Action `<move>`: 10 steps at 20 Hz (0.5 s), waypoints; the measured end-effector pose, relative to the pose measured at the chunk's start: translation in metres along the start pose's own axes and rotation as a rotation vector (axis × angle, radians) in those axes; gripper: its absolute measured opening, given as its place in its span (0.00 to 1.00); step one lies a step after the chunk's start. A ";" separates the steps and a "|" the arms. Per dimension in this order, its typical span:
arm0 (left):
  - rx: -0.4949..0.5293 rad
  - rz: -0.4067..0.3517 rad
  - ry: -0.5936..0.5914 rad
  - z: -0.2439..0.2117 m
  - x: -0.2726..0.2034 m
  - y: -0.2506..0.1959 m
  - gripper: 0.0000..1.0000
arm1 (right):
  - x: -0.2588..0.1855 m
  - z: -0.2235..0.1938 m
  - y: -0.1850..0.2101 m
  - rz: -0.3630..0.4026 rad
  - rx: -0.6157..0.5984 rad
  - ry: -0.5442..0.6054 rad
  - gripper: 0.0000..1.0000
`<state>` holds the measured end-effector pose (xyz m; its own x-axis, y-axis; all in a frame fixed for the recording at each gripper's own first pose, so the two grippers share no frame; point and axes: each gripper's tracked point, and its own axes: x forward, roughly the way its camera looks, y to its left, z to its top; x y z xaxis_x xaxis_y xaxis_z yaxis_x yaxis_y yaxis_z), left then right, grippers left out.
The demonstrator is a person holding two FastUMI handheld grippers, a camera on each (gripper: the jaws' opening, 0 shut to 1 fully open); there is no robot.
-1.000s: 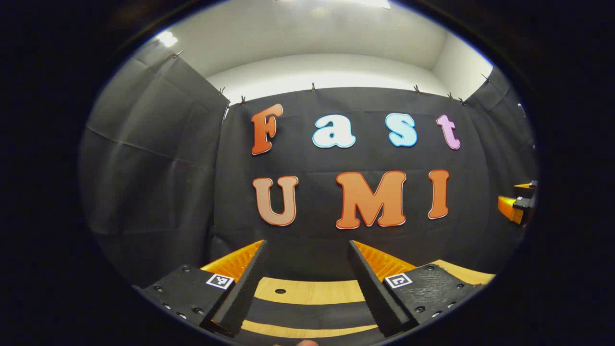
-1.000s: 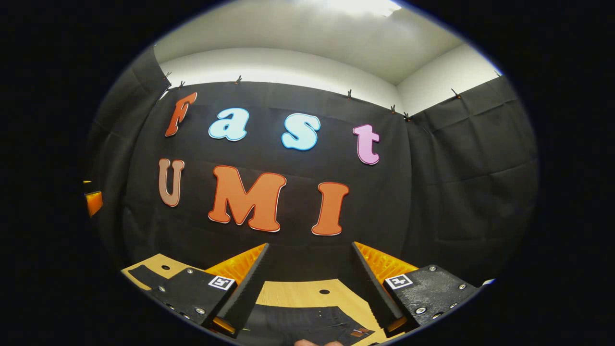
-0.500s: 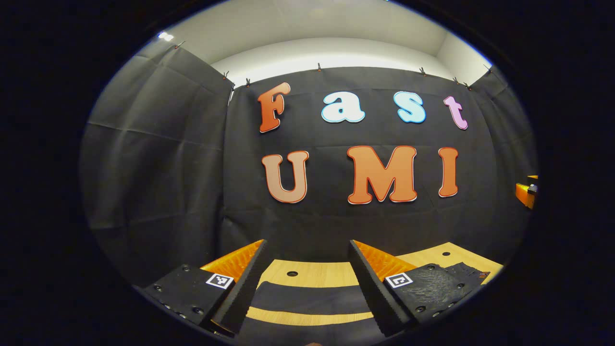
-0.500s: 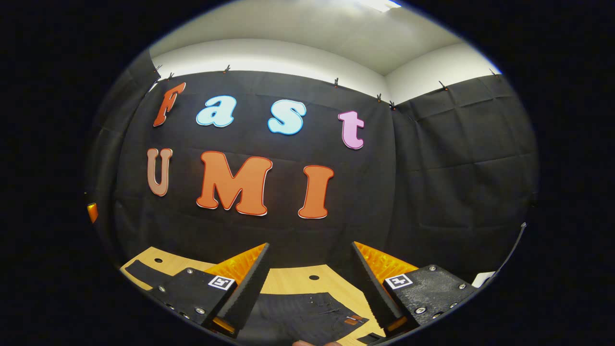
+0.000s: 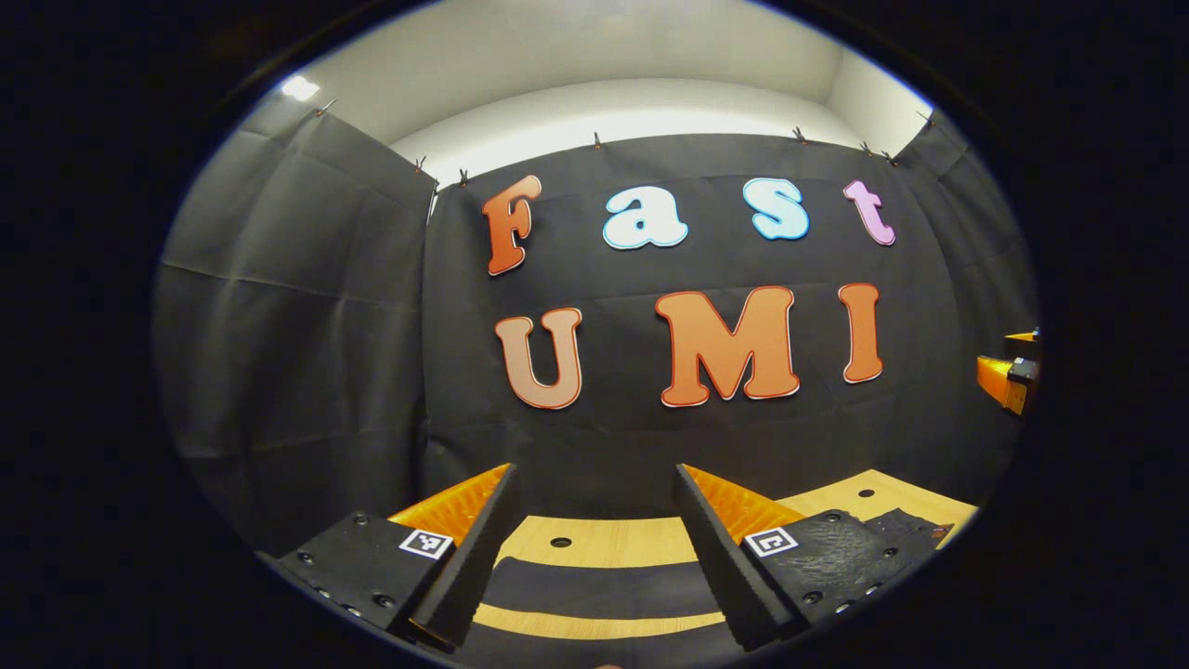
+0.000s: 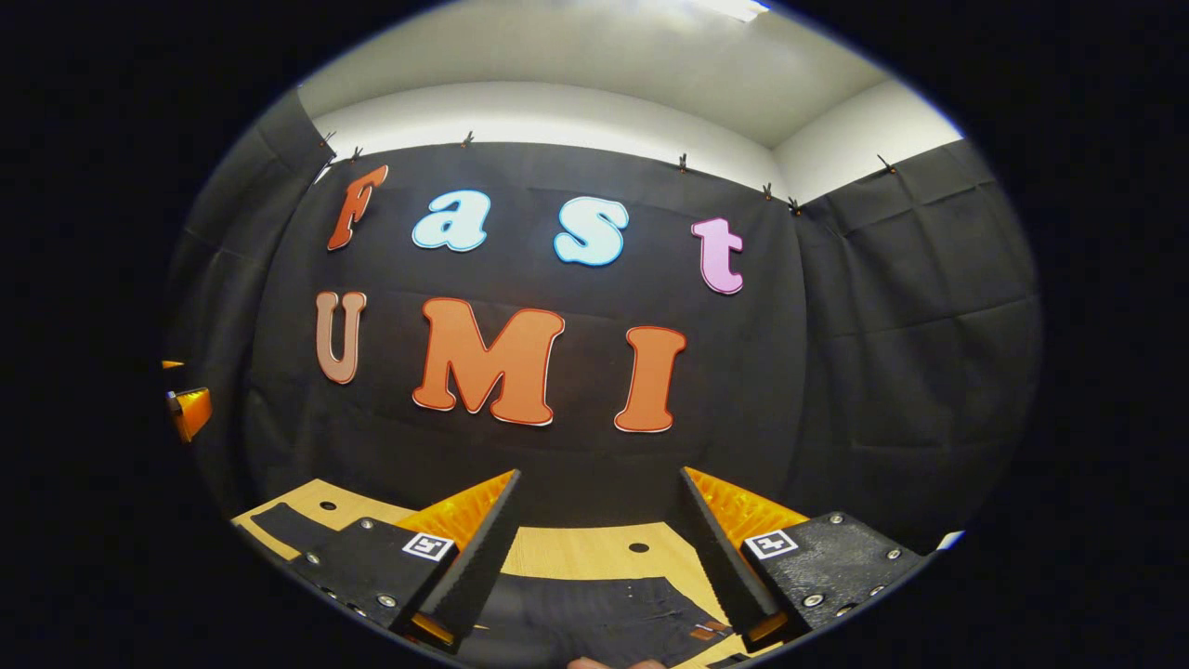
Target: Grasp the waist and the cuffs of the jeans and fold them to make the two legs overlap; first hold the waist and fold one-third of the jeans toward the cuffs, then hold the cuffs and fold the remaining one-third in the same direction to finish folding.
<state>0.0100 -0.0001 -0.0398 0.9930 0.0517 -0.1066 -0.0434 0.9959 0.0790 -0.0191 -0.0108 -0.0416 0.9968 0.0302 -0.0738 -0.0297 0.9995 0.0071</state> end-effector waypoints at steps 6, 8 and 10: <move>-0.009 0.084 0.097 -0.028 0.011 0.021 0.98 | 0.044 -0.026 -0.045 -0.070 -0.014 0.089 0.98; -0.024 0.138 0.158 -0.044 0.016 0.039 0.98 | 0.048 -0.055 -0.058 -0.076 0.025 0.187 1.00; -0.054 0.178 0.225 -0.066 0.016 0.050 0.99 | 0.053 -0.084 -0.067 -0.089 0.069 0.281 0.98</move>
<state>0.0160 0.0553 -0.1025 0.9200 0.2354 -0.3134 -0.2268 0.9718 0.0642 0.0291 -0.0759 -0.1294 0.9355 -0.0476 -0.3502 0.0714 0.9959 0.0554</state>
